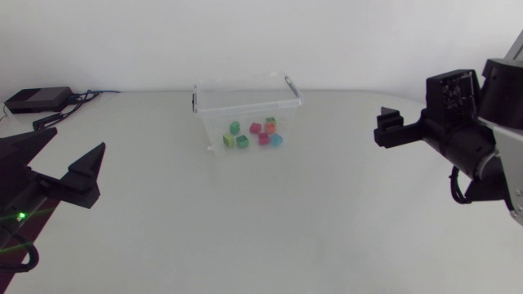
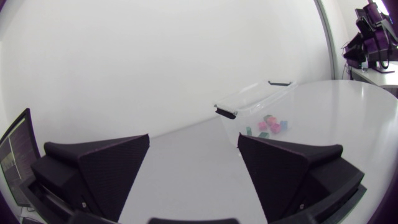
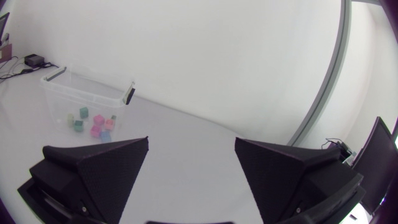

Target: Pick up the duplo bricks and place them in the container

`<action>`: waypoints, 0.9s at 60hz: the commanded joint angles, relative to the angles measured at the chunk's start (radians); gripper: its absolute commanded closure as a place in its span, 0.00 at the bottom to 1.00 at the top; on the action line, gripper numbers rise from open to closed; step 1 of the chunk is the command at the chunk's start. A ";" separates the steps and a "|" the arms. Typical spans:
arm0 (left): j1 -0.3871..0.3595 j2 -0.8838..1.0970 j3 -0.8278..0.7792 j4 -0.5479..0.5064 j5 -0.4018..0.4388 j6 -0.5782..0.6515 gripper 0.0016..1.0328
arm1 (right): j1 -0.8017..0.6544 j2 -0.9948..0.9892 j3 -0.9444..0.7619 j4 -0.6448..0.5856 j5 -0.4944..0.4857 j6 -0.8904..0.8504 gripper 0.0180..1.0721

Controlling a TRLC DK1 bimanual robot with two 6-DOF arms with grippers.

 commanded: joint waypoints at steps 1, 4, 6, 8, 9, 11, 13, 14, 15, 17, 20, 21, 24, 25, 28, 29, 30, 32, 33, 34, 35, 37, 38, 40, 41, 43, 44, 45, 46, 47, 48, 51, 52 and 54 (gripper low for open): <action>-0.006 -0.053 -0.036 0.002 -0.011 -0.059 0.04 | -0.017 -0.066 -0.064 0.027 0.008 -0.031 0.05; -0.006 -0.090 -0.044 -0.005 -0.011 -0.072 0.04 | -0.031 -0.107 -0.103 0.036 0.008 -0.036 0.05; -0.006 -0.101 -0.047 -0.010 -0.011 -0.074 0.04 | -0.034 -0.128 -0.120 0.037 0.008 -0.045 0.05; -0.006 -0.114 -0.050 -0.015 -0.013 -0.076 0.04 | -0.035 -0.150 -0.136 0.037 0.008 -0.049 0.05; -0.008 -0.122 -0.053 -0.015 -0.013 -0.077 0.04 | -0.037 -0.156 -0.142 0.037 0.008 -0.051 0.05; -0.008 -0.136 -0.058 -0.015 -0.016 -0.077 0.04 | -0.043 -0.178 -0.156 0.037 0.008 -0.056 0.05; -0.008 -0.153 -0.065 -0.015 -0.021 -0.077 0.04 | -0.051 -0.201 -0.169 0.036 0.008 -0.063 0.05; -0.008 -0.160 -0.068 -0.016 -0.022 -0.077 0.04 | -0.052 -0.210 -0.176 0.036 0.008 -0.066 0.05; -0.008 -0.168 -0.070 -0.018 -0.024 -0.079 0.04 | -0.054 -0.224 -0.183 0.036 0.007 -0.068 0.05; -0.009 -0.188 -0.079 -0.019 -0.034 -0.100 0.04 | -0.055 -0.244 -0.194 0.033 0.007 -0.071 0.05; -0.008 -0.213 -0.090 -0.021 -0.044 -0.108 0.04 | -0.060 -0.280 -0.217 0.033 0.007 -0.082 0.05; -0.009 -0.226 -0.094 -0.021 -0.051 -0.112 0.04 | -0.061 -0.290 -0.223 0.033 0.007 -0.083 0.05; -0.008 -0.260 -0.110 -0.024 -0.062 -0.128 0.04 | -0.064 -0.323 -0.246 0.033 0.007 -0.088 0.05; -0.008 -0.269 -0.113 -0.027 -0.062 -0.129 0.04 | -0.064 -0.336 -0.254 0.033 0.007 -0.094 0.05; -0.009 -0.300 -0.124 -0.036 -0.065 -0.129 0.04 | -0.064 -0.366 -0.275 0.031 0.007 -0.102 0.05; -0.009 -0.306 -0.125 -0.038 -0.065 -0.129 0.04 | -0.064 -0.377 -0.281 0.031 0.007 -0.103 0.05; -0.008 -0.318 -0.130 -0.042 -0.065 -0.129 0.04 | -0.066 -0.388 -0.289 0.031 0.007 -0.106 0.05; -0.008 -0.332 -0.134 -0.045 -0.065 -0.131 0.04 | -0.066 -0.412 -0.303 0.030 0.007 -0.111 0.05; -0.009 -0.337 -0.136 -0.048 -0.067 -0.132 0.04 | -0.066 -0.423 -0.308 0.030 0.007 -0.114 0.05; -0.008 -0.344 -0.137 -0.050 -0.070 -0.138 0.04 | -0.066 -0.435 -0.312 0.028 0.007 -0.119 0.05; -0.008 -0.354 -0.142 -0.050 -0.076 -0.143 0.04 | -0.066 -0.448 -0.318 0.028 0.007 -0.122 0.05; -0.008 -0.368 -0.150 -0.047 -0.086 -0.148 0.04 | -0.068 -0.466 -0.326 0.025 0.007 -0.129 0.05; -0.008 -0.377 -0.153 -0.045 -0.088 -0.151 0.04 | -0.068 -0.474 -0.331 0.025 0.007 -0.131 0.05; -0.008 -0.389 -0.160 -0.045 -0.089 -0.155 0.04 | -0.071 -0.493 -0.340 0.021 0.001 -0.126 0.05; -0.009 -0.390 -0.162 -0.046 -0.090 -0.158 0.04 | -0.074 -0.501 -0.345 0.017 -0.004 -0.119 0.05; -0.011 -0.393 -0.170 -0.049 -0.093 -0.166 0.04 | -0.083 -0.525 -0.359 0.009 -0.019 -0.100 0.05; -0.012 -0.394 -0.172 -0.050 -0.094 -0.169 0.04 | -0.086 -0.534 -0.364 0.006 -0.024 -0.093 0.05; -0.013 -0.394 -0.175 -0.051 -0.094 -0.172 0.04 | -0.089 -0.541 -0.368 0.003 -0.029 -0.088 0.05; -0.014 -0.395 -0.177 -0.052 -0.095 -0.175 0.04 | -0.091 -0.549 -0.373 0.000 -0.034 -0.081 0.05; -0.015 -0.397 -0.180 -0.054 -0.096 -0.178 0.04 | -0.095 -0.560 -0.379 -0.004 -0.040 -0.073 0.05; -0.015 -0.398 -0.182 -0.055 -0.097 -0.181 0.04 | -0.098 -0.567 -0.384 -0.007 -0.045 -0.067 0.05; -0.018 -0.401 -0.190 -0.058 -0.100 -0.190 0.04 | -0.108 -0.593 -0.398 -0.016 -0.061 -0.047 0.05; -0.018 -0.402 -0.193 -0.059 -0.101 -0.192 0.04 | -0.111 -0.601 -0.403 -0.019 -0.066 -0.041 0.05; -0.020 -0.404 -0.198 -0.062 -0.103 -0.199 0.04 | -0.117 -0.619 -0.414 -0.026 -0.077 -0.027 0.05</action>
